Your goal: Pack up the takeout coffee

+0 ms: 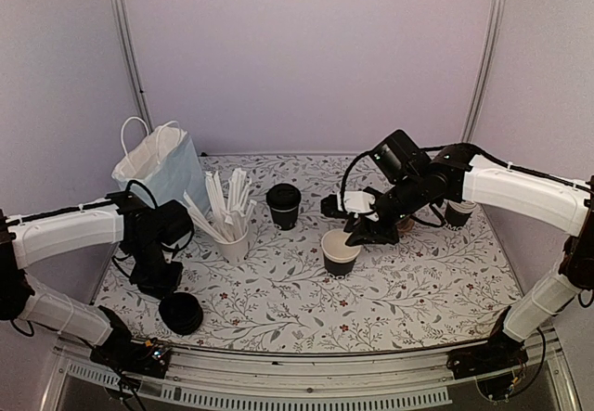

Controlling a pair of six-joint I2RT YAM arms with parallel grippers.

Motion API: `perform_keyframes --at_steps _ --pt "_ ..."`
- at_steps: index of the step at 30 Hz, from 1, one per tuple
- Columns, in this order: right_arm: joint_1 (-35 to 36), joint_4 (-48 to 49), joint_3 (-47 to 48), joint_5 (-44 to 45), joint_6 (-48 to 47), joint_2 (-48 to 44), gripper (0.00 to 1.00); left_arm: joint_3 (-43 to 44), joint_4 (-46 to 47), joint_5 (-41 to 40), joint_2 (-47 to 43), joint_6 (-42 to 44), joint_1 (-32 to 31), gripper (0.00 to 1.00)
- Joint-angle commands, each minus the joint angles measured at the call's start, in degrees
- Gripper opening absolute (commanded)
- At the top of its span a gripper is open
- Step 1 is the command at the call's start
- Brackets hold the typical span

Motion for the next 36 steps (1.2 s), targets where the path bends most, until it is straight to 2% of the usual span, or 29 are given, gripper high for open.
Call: perform_keyframes --at_steps 1,16,17,18,20,24,29,36 --pt "-0.1 -0.4 0.2 0.0 0.8 0.7 0.31 0.9 0.0 -0.6 0.5 0.3 0.8 0.23" --pt "-0.1 -0.3 0.0 0.5 0.9 1.3 0.31 4.6 -3.1 -4.6 -1.5 -0.6 0.7 0.07" --pt "-0.1 -0.3 0.0 0.6 0.9 1.3 0.31 4.5 -3.1 -4.2 -1.5 -0.6 0.8 0.09" --pt "-0.1 -0.3 -0.1 0.6 0.9 1.2 0.31 4.0 -2.8 -3.2 -1.4 -0.5 0.8 0.16" --pt "-0.1 -0.3 -0.2 0.8 1.0 1.1 0.31 2.9 -1.5 0.1 -1.3 -0.1 0.8 0.35" --pt "-0.1 -0.2 -0.4 0.9 1.0 1.1 0.31 0.7 -0.9 2.3 -1.7 -0.6 0.8 0.46" --pt "-0.1 -0.2 -0.4 0.9 1.0 1.3 0.31 -1.7 1.3 5.2 -1.4 -0.1 0.7 0.38" --pt "-0.1 0.1 -0.5 1.0 0.8 1.5 0.31 -1.5 0.3 3.6 -0.4 -0.4 0.8 0.23"
